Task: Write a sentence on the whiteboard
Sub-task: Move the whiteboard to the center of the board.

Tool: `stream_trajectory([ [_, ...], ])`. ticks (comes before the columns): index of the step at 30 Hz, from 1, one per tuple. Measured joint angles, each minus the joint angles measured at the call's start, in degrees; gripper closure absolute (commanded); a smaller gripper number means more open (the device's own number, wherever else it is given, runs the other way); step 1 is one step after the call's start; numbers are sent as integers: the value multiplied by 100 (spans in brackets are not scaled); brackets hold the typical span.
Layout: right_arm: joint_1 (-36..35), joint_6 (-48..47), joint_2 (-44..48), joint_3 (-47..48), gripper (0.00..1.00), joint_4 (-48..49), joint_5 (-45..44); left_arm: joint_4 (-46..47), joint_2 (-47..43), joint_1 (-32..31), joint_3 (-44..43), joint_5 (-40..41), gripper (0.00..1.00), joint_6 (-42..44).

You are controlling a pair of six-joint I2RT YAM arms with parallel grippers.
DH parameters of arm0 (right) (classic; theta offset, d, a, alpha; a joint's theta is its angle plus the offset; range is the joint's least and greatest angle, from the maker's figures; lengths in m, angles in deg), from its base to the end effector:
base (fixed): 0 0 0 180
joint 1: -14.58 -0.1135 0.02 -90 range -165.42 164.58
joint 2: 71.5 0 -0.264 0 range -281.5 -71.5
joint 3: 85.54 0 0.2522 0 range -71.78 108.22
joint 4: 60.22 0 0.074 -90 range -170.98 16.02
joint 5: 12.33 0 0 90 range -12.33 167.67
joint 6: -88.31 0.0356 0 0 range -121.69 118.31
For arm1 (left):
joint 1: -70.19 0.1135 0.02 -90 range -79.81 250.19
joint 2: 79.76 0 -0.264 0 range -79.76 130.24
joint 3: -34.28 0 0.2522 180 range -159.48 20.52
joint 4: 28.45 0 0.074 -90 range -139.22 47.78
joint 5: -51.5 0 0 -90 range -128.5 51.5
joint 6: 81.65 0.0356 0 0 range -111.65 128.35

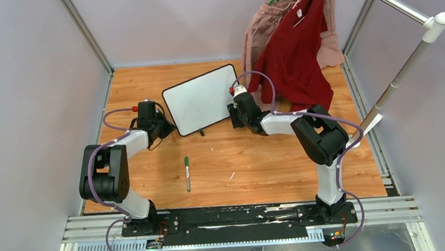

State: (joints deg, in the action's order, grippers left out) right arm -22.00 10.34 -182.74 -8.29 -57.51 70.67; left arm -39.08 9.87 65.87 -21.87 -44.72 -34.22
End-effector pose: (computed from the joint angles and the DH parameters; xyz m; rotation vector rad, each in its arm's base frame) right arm 0.3384 0.2457 0.1618 -0.3819 2.1006 0.3751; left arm 0.3060 -0.0270 0.1622 -0.7331 2.2823 -0.5231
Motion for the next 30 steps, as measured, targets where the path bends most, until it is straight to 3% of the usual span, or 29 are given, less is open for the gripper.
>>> stream_trajectory([
  [16, 31, -264, -105, 227, 92, -131, 153, 24, 94, -2, -4, -94, 95, 2],
  [25, 31, -271, -105, 225, 97, -131, 188, 26, 129, -26, -4, -140, 95, 2],
  [30, 31, -299, -105, 223, 100, -129, 188, -98, -9, -37, -4, 225, 94, -2],
])
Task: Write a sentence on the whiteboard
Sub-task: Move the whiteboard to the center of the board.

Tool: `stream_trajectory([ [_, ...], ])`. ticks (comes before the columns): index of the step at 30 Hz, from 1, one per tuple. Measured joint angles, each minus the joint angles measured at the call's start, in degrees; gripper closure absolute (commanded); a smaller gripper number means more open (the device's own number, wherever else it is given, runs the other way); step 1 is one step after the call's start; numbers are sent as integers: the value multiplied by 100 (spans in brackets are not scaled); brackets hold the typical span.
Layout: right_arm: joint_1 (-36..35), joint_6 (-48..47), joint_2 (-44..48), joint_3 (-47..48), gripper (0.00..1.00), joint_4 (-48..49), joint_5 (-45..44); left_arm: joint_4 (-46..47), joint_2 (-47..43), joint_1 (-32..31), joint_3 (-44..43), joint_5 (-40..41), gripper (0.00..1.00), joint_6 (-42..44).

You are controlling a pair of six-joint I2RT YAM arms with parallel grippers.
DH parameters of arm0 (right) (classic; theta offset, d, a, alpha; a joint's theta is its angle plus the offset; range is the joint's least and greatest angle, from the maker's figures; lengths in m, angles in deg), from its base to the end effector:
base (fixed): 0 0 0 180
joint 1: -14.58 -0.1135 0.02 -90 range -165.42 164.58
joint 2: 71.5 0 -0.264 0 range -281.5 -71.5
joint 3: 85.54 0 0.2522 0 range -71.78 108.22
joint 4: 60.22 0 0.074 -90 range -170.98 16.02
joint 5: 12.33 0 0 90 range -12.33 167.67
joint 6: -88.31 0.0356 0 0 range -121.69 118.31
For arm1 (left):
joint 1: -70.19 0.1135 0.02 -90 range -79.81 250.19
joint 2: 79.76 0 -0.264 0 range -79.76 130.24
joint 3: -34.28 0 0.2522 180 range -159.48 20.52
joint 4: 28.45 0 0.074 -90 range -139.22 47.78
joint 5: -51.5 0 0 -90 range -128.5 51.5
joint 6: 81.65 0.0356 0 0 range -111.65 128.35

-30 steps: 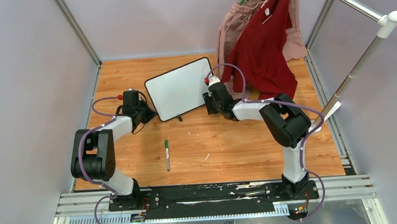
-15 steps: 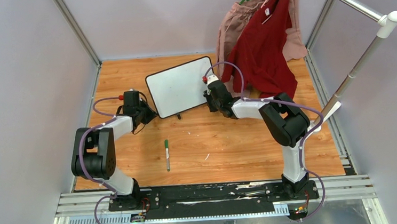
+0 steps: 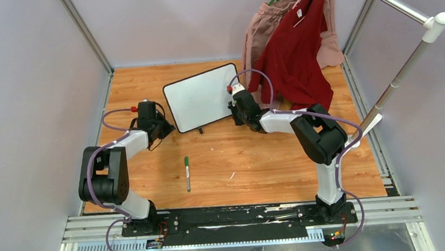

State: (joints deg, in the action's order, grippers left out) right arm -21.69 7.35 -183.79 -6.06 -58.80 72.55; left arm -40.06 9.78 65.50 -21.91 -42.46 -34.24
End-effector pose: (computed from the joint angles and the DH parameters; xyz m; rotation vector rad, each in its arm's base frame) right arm 0.3450 0.2492 0.1641 -0.4512 2.0909 0.3741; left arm 0.3048 -0.0275 0.1615 -0.7485 2.2862 -0.4761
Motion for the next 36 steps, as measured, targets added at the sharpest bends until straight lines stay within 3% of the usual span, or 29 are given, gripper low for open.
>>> stream_trajectory([
  [9, 0, -170, 7, -76, 100, 118, 0, -140, -763, 201, 2, 487, 91, -181],
  [36, -50, -468, 44, -214, 100, 321, -140, 103, -225, -85, 0, 4, 92, -446],
])
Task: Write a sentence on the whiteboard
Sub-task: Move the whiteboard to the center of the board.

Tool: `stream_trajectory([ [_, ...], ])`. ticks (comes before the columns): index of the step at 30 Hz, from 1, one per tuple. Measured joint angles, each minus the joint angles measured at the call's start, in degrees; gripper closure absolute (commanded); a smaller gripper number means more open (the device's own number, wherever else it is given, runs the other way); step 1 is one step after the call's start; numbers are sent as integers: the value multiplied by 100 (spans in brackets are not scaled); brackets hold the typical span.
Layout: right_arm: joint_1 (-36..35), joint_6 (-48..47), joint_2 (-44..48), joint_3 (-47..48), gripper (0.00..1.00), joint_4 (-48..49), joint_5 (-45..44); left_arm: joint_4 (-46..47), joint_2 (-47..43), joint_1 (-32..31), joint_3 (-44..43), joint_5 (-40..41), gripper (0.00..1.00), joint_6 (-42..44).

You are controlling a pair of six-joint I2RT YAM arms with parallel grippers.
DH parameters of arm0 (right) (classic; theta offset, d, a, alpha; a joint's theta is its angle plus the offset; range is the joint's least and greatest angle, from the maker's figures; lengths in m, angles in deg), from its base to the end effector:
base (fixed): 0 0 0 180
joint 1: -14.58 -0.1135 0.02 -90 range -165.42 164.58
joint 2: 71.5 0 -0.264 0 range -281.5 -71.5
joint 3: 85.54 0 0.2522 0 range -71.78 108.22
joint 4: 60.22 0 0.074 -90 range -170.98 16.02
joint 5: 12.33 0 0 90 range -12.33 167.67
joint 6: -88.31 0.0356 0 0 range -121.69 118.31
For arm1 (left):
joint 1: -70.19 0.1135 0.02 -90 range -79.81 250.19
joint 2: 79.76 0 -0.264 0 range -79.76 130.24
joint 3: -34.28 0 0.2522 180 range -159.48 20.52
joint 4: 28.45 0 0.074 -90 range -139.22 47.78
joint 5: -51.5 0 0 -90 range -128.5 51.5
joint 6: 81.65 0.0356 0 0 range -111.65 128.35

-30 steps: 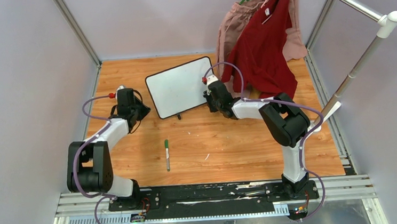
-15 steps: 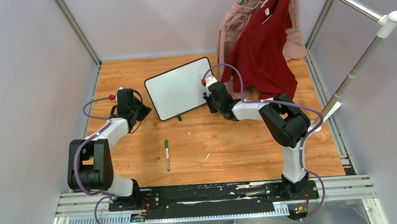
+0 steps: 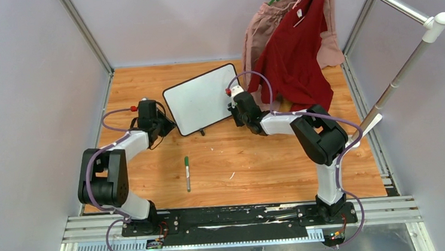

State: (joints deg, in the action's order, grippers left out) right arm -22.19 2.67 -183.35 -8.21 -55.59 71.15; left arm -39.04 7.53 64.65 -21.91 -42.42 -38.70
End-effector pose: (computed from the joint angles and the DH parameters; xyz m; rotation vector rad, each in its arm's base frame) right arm 0.3396 0.2487 0.1611 -0.5204 2.0390 0.3153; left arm 0.3036 -0.0319 0.1741 -0.8021 2.2186 -0.5410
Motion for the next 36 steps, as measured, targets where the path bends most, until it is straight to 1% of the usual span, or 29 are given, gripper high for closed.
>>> stream_trajectory([
  [11, 0, -42, 13, -2, 100, -20, -11, -46, -186, -39, 0, 319, 93, -11],
  [17, 0, -52, 35, -17, 100, -44, -11, -52, -94, -120, -131, 223, 94, 15],
  [23, 2, -57, 55, -42, 100, -52, -55, -55, -9, -361, -280, 166, 94, 55],
  [28, 2, -59, 59, -44, 100, -55, -55, -79, -31, -369, -280, 260, 93, 52],
  [31, 2, -59, 59, -44, 100, -57, -55, -142, -68, -365, -280, 365, 88, 50],
  [33, 2, -59, 66, -46, 100, -63, -55, -256, -122, -350, -280, 472, 80, 33],
  [36, 2, -57, 96, -72, 100, -94, -63, -459, -273, -293, -267, 662, 64, 13],
])
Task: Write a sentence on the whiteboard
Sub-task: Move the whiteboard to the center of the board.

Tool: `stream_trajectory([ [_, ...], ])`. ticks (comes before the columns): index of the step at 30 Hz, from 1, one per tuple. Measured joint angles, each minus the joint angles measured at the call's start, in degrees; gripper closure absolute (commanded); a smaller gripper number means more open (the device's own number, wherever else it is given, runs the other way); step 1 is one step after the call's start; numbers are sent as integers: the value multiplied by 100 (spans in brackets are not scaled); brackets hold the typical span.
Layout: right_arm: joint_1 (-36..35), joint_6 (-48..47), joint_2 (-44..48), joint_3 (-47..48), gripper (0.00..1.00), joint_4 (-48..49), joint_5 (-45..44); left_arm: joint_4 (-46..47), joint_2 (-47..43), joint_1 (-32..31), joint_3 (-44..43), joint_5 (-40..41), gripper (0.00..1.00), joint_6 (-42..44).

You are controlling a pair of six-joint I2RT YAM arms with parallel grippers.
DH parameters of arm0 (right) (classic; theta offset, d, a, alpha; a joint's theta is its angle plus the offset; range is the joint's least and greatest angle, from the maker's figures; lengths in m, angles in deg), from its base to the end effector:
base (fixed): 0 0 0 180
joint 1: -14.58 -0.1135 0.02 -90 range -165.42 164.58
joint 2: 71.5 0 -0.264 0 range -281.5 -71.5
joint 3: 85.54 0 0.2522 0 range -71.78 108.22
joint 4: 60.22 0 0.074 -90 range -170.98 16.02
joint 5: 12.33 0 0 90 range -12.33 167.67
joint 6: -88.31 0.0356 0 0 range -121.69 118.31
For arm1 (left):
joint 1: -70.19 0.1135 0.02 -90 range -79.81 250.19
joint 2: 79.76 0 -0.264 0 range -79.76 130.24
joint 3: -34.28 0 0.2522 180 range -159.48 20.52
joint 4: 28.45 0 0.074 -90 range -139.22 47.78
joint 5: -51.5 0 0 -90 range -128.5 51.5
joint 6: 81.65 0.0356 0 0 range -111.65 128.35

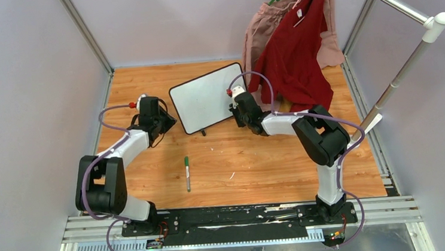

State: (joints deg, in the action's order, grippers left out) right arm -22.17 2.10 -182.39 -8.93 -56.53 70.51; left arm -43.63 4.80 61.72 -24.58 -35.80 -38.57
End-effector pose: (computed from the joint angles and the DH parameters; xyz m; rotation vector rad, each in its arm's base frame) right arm 0.3365 0.2457 0.1625 -0.5270 2.0470 0.2935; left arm 0.3020 -0.0433 0.1952 -0.7889 2.1863 -0.4451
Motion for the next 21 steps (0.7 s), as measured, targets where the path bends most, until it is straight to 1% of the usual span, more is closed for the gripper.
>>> stream_trajectory([
  [3, -2, 4, 39, -48, 99, -15, -33, -201, -264, 125, 50, 197, 54, -9],
  [5, -2, 24, 59, -70, 85, -22, -61, -315, -485, 210, 111, 321, 50, -2],
  [8, -2, 83, 109, -127, 58, -35, -114, -525, -798, 282, 166, 481, 46, 37],
  [9, -2, 109, 131, -155, 51, -46, -138, -584, -896, 284, 181, 525, 45, 59],
  [11, -2, 162, 177, -203, 42, -116, -195, -686, -1078, 284, 208, 562, 42, 111],
  [13, -2, 225, 223, -251, 36, -177, -234, -778, -1272, 284, 249, 595, 40, 160],
  [16, -2, 315, 282, -286, 31, -232, -262, -911, -1567, 284, 313, 621, 38, 256],
  [21, -2, 472, 378, -289, 28, -286, -304, -1150, -2061, 284, 426, 629, 35, 474],
])
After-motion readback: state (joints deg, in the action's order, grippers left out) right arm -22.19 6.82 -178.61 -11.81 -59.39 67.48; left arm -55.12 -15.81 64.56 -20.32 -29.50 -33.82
